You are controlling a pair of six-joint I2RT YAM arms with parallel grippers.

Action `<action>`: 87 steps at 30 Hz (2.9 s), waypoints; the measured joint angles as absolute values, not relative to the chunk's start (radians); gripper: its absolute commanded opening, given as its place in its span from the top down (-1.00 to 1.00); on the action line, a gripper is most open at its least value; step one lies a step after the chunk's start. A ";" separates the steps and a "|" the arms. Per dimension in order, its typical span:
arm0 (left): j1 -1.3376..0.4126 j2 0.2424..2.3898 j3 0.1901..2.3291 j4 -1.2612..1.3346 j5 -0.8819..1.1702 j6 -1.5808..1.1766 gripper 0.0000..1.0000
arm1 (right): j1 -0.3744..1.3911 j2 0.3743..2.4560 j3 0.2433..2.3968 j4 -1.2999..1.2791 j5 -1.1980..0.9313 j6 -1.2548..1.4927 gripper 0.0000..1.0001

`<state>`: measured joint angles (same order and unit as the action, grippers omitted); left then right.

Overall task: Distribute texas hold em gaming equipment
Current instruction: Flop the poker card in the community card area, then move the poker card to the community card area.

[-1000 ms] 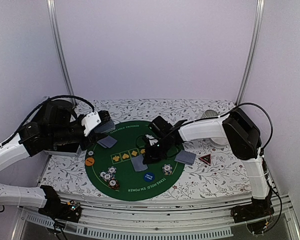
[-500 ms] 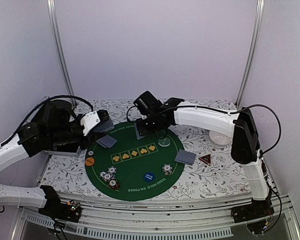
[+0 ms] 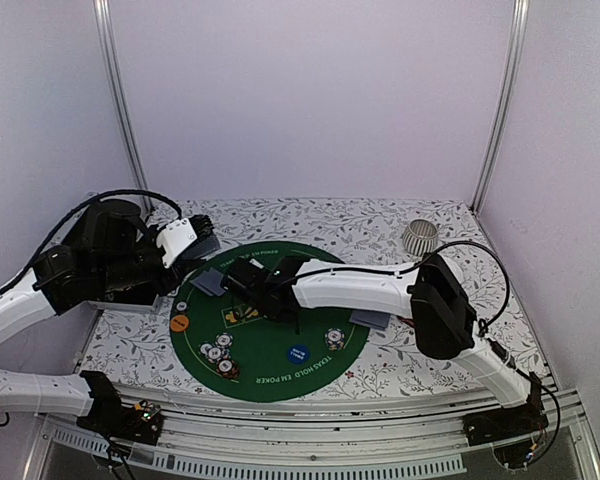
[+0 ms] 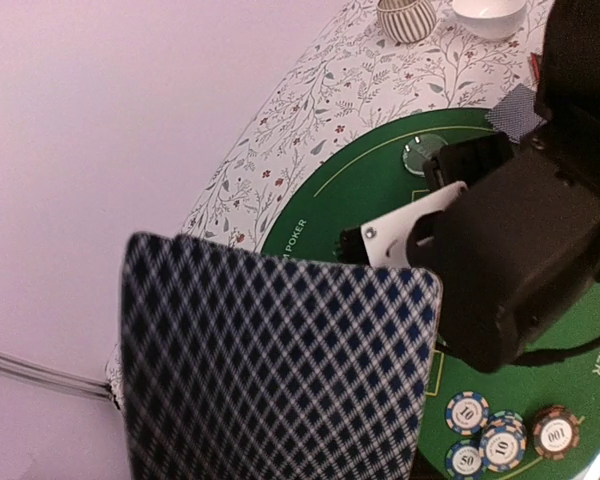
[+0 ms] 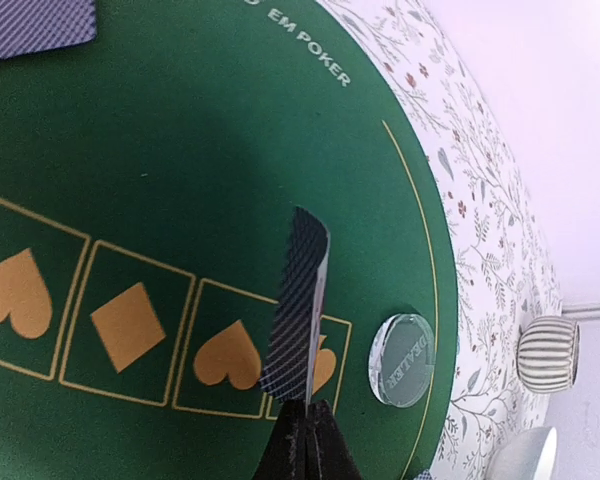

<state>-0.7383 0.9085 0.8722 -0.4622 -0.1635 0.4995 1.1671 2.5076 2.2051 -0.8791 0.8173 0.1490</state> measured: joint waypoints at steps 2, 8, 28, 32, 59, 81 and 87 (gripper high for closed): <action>-0.736 0.908 0.872 -0.462 -0.171 0.500 0.26 | 1.187 2.517 2.205 -0.876 0.812 0.102 0.96; -0.736 0.908 0.872 -0.462 -0.174 0.500 0.26 | 1.231 2.553 2.225 -0.876 0.662 -0.004 0.96; -0.732 0.892 0.872 -0.463 -0.173 0.500 0.26 | 1.135 2.588 2.296 -0.732 -0.087 0.325 0.04; -0.732 0.889 0.872 -0.463 -0.173 0.500 0.26 | 1.126 2.569 2.256 -0.703 -0.145 0.325 0.04; -0.731 0.889 0.872 -0.469 -0.167 0.500 0.26 | 1.012 2.430 1.986 -0.607 -0.317 0.410 0.31; -0.730 0.881 0.870 -0.469 -0.167 0.500 0.26 | 1.012 2.539 1.990 -0.258 -0.532 0.628 0.60; -0.730 0.881 0.870 -0.469 -0.167 0.500 0.25 | 1.013 2.575 2.022 -0.216 -0.564 0.666 0.72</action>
